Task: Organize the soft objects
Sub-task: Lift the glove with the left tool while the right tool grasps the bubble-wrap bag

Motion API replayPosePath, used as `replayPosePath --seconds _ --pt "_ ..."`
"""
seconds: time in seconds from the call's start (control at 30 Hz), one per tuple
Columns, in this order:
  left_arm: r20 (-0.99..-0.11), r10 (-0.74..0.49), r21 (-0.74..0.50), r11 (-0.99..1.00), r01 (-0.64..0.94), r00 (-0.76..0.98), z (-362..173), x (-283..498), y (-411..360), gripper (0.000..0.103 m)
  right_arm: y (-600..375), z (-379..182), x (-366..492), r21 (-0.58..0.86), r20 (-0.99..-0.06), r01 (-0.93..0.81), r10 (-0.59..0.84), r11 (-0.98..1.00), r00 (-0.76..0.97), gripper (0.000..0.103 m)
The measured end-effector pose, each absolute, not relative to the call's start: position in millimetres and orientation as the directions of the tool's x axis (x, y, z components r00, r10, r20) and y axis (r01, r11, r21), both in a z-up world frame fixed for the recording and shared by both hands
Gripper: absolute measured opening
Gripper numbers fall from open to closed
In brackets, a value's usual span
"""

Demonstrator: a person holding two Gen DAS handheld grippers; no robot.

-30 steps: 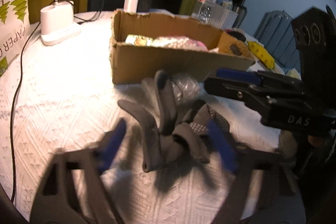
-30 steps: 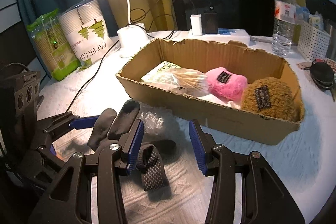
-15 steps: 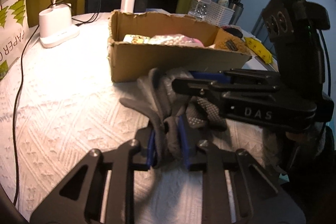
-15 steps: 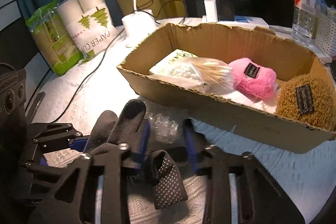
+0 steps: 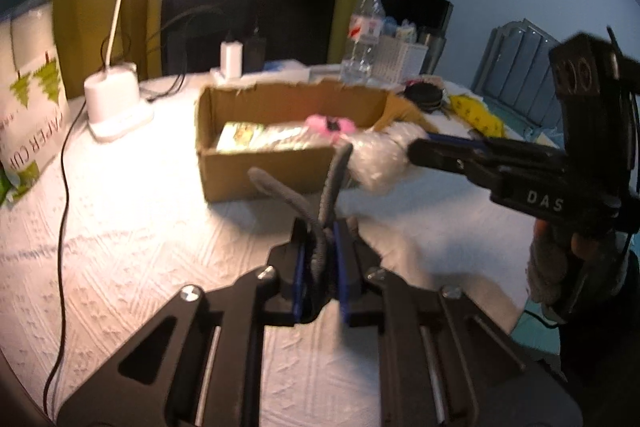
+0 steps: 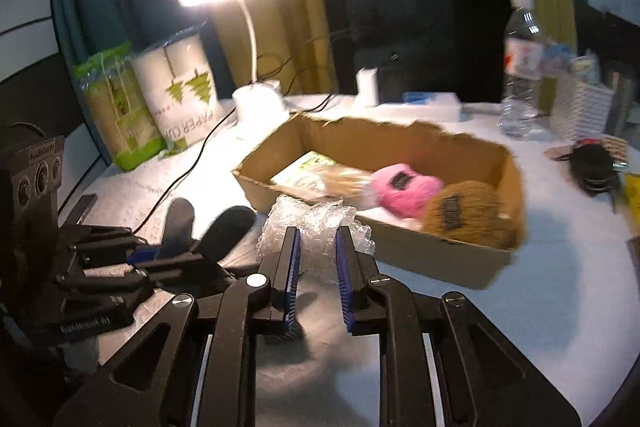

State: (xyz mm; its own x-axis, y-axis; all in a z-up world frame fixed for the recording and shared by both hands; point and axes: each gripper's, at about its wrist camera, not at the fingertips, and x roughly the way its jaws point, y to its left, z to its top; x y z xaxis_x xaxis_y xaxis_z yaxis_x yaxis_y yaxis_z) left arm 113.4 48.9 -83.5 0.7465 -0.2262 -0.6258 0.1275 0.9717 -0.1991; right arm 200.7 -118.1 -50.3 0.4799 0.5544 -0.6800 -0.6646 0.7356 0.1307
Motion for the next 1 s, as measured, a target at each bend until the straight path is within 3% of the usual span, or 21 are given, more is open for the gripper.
replayPosePath --seconds 0.33,0.53,0.63,0.67,0.7,1.0 --pt "-0.563 -0.221 -0.119 0.975 0.186 0.797 -33.7 114.3 15.5 0.012 -181.1 -14.7 200.2 0.125 -0.611 -0.598 0.536 0.792 0.582 0.019" --pt "-0.659 -0.176 -0.102 0.984 0.145 0.731 -62.2 126.5 13.5 0.017 -203.5 -16.5 206.9 0.154 -0.596 -0.586 0.548 0.796 0.587 0.019" --pt "-0.705 -0.103 -0.063 0.995 0.082 0.702 -86.4 130.4 18.6 0.05 -208.6 -26.1 211.8 0.176 -0.608 -0.583 0.554 0.793 0.57 0.019" --pt "-0.707 -0.094 -0.069 0.996 0.064 0.701 -92.2 130.7 22.0 0.073 -209.7 -28.5 212.1 0.18 -0.61 -0.583 0.555 0.792 0.566 0.019" --pt "-0.71 -0.085 -0.066 0.996 0.054 0.699 -97.0 130.7 24.0 0.081 -210.3 -30.6 212.3 0.184 -0.611 -0.585 0.558 0.79 0.561 0.019" --pt "-0.799 -0.079 -0.046 0.996 0.071 0.596 -143.6 142.4 19.8 0.078 -218.1 -34.5 209.8 0.204 -0.605 -0.578 0.566 0.79 0.56 0.019"
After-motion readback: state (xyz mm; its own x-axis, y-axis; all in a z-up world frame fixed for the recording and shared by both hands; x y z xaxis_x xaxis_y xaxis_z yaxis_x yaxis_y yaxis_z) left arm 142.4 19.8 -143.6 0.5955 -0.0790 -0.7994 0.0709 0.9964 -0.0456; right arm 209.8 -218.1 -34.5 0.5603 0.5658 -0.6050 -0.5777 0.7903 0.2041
